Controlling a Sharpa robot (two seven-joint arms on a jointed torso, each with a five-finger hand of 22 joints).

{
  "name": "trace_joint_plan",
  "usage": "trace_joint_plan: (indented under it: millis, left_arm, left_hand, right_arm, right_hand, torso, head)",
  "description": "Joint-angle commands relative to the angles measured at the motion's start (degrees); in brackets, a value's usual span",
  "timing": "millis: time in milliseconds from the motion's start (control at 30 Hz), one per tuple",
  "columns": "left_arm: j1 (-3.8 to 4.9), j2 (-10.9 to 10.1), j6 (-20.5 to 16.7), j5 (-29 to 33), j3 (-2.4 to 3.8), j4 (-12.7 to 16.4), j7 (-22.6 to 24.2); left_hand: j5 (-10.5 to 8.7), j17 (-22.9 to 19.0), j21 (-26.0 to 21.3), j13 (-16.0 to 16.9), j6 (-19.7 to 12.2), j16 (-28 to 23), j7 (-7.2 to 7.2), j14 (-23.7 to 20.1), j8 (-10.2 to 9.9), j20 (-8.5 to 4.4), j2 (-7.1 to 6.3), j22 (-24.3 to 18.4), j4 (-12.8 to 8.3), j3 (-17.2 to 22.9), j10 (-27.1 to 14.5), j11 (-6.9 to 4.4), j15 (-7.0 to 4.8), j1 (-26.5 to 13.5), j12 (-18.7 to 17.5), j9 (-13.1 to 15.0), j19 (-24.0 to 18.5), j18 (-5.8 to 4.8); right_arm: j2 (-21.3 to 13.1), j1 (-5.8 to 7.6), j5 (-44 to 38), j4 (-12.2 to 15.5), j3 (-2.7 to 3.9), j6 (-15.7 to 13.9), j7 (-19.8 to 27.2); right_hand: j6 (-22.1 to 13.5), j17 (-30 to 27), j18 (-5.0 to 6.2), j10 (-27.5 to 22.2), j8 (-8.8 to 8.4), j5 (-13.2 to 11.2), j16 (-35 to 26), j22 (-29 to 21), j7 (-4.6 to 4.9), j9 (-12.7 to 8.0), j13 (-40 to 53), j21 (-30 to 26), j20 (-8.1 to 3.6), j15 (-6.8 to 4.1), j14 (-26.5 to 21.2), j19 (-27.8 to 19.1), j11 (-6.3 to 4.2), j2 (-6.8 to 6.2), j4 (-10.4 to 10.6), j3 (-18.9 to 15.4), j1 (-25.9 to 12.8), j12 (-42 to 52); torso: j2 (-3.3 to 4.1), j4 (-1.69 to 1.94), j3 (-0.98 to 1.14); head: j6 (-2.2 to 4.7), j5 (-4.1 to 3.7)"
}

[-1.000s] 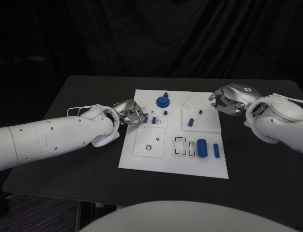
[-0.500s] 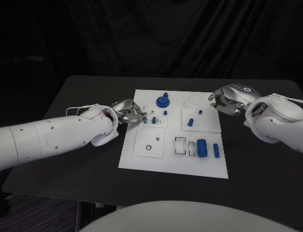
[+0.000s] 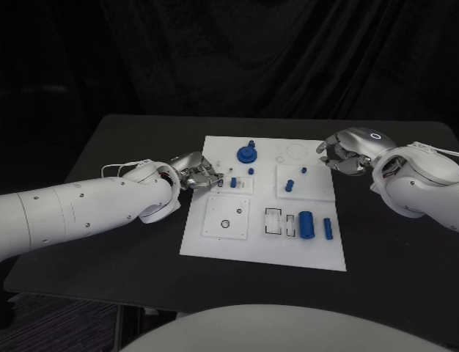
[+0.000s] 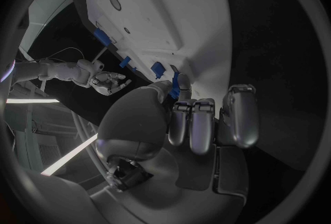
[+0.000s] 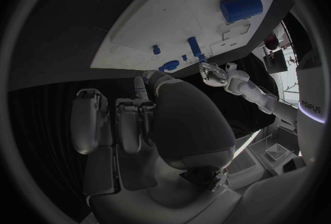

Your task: Assemble the parts on the task board

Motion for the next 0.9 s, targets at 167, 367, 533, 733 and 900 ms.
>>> trace_joint_plan:
  millis: [167, 367, 533, 733, 900]
  left_arm:
    - [-0.14, 0.04, -0.31, 0.12, 0.04, 0.27, 0.42]
    - [-0.19, -0.07, -0.28, 0.12, 0.04, 0.43, 0.54]
    - [-0.21, -0.14, -0.39, 0.12, 0.04, 0.52, 0.82]
    - [-0.24, -0.3, -0.41, 0.12, 0.04, 0.64, 1.1]
    - [-0.25, -0.41, -0.34, 0.12, 0.04, 0.69, 1.2]
  left_hand:
    - [-0.36, 13.23, -0.29, 14.84, -0.23, -0.34, 0.22, 5.23, -0.1, 0.06, 0.02, 10.58, 0.01, -0.34, 5.63, 0.43, 0.47, -0.48, -0.22, -0.05, -0.19, 0.32]
    - [-0.49, 13.27, -0.25, 14.83, -0.21, -0.32, 0.23, 5.25, -0.11, 0.07, 0.05, 10.59, 0.0, -0.44, 5.61, 0.43, 0.47, -0.56, -0.25, -0.08, -0.17, 0.31]
    - [-0.52, 13.24, -0.33, 14.81, -0.18, -0.34, 0.23, 5.23, -0.1, 0.07, 0.07, 10.57, 0.02, -0.49, 5.59, 0.43, 0.47, -0.62, -0.27, -0.09, -0.2, 0.33]
    - [-0.34, 13.22, -0.36, 14.83, -0.12, -0.35, 0.2, 5.23, -0.08, 0.08, 0.16, 10.56, 0.0, -0.53, 5.62, 0.42, 0.48, -0.67, -0.24, -0.11, -0.21, 0.33]
    - [-0.1, 13.17, -0.5, 14.74, -0.08, -0.38, 0.19, 5.21, -0.06, 0.08, 0.22, 10.52, -0.01, -0.59, 5.5, 0.42, 0.48, -0.72, -0.41, -0.14, -0.28, 0.36]
  right_arm:
    - [-0.01, -0.23, -0.18, -0.02, 0.03, 0.28, -0.83]
    - [0.02, -0.27, -0.18, -0.05, 0.03, 0.29, -0.81]
    - [0.02, -0.29, -0.18, -0.06, 0.03, 0.31, -0.81]
    - [-0.02, -0.3, -0.18, -0.07, 0.03, 0.31, -0.82]
    - [-0.03, -0.3, -0.18, -0.09, 0.03, 0.31, -0.83]
  right_hand:
    - [0.37, 15.09, 1.01, 6.17, -0.25, 0.32, 0.14, 11.19, -0.12, -0.09, 15.09, -0.3, 0.33, 0.21, 5.9, 0.47, 0.22, -0.17, 0.03, 0.39, -0.19, 0.15]
    - [0.37, 15.09, 1.01, 6.17, -0.25, 0.32, 0.14, 11.19, -0.12, -0.09, 15.09, -0.3, 0.33, 0.21, 5.9, 0.47, 0.22, -0.17, 0.03, 0.39, -0.19, 0.15]
    - [0.37, 15.09, 1.01, 6.17, -0.25, 0.32, 0.14, 11.19, -0.12, -0.09, 15.09, -0.3, 0.33, 0.21, 5.9, 0.47, 0.22, -0.17, 0.03, 0.39, -0.19, 0.15]
    - [0.37, 15.09, 1.01, 6.17, -0.25, 0.32, 0.14, 11.19, -0.12, -0.09, 15.09, -0.3, 0.33, 0.21, 5.9, 0.47, 0.22, -0.17, 0.03, 0.39, -0.19, 0.15]
    - [0.37, 15.09, 1.01, 6.17, -0.25, 0.32, 0.14, 11.19, -0.12, -0.09, 15.09, -0.3, 0.33, 0.21, 5.9, 0.47, 0.22, -0.17, 0.03, 0.39, -0.19, 0.15]
  torso:
    - [0.0, 0.0, 0.0]
    - [0.03, 0.04, 0.0]
    - [0.02, 0.05, -0.01]
    - [0.02, 0.03, 0.0]
    - [0.0, 0.02, 0.0]
  head:
    - [-0.01, -0.01]
    - [-0.01, -0.11]
    - [-0.01, -0.11]
    - [-0.01, -0.12]
    - [-0.01, -0.11]
